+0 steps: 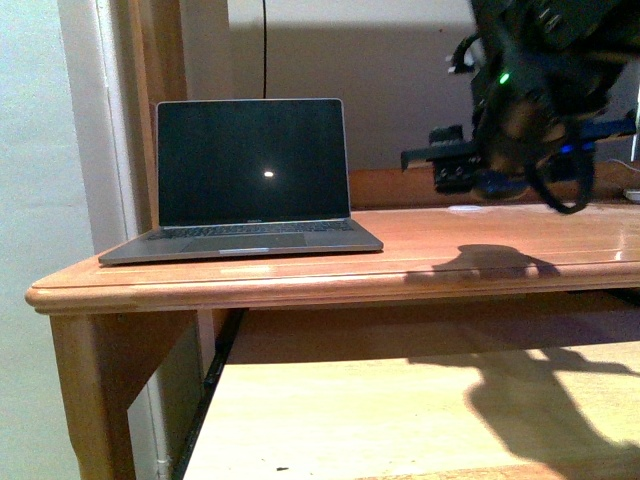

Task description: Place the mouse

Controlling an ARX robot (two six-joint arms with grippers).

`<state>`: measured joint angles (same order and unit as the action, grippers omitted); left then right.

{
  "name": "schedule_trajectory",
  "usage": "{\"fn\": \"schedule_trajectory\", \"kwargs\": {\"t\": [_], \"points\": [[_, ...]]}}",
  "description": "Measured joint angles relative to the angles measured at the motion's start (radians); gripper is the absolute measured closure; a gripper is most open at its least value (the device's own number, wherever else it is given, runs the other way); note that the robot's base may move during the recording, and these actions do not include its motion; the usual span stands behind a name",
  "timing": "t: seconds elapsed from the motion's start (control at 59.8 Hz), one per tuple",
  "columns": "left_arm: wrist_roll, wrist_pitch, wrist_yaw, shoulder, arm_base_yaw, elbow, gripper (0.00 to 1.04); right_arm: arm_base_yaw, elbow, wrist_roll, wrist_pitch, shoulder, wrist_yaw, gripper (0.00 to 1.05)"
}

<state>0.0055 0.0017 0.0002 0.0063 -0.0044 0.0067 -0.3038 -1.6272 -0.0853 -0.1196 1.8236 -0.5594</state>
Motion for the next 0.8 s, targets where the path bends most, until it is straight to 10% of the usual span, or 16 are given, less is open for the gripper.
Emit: {"fn": "schedule_trajectory", "kwargs": {"t": [0.201,0.335,0.536,0.653,0.803], "points": [[-0.001,0.0,0.0,0.0,0.0,0.0,1.02,0.0,-0.233,0.013,-0.046,0.238,-0.082,0.5],[-0.001,0.0,0.0,0.0,0.0,0.0,0.72,-0.012,-0.304,0.051,-0.043,0.32,-0.098,0.49],[-0.001,0.0,0.0,0.0,0.0,0.0,0.31,-0.012,-0.233,0.051,0.077,0.288,-0.035,0.1],[-0.001,0.0,0.0,0.0,0.0,0.0,0.13,0.016,-0.1,0.037,0.192,0.179,0.045,0.08],[-0.001,0.0,0.0,0.0,0.0,0.0,0.08,0.093,0.172,0.022,0.342,-0.09,0.217,0.07]]}}
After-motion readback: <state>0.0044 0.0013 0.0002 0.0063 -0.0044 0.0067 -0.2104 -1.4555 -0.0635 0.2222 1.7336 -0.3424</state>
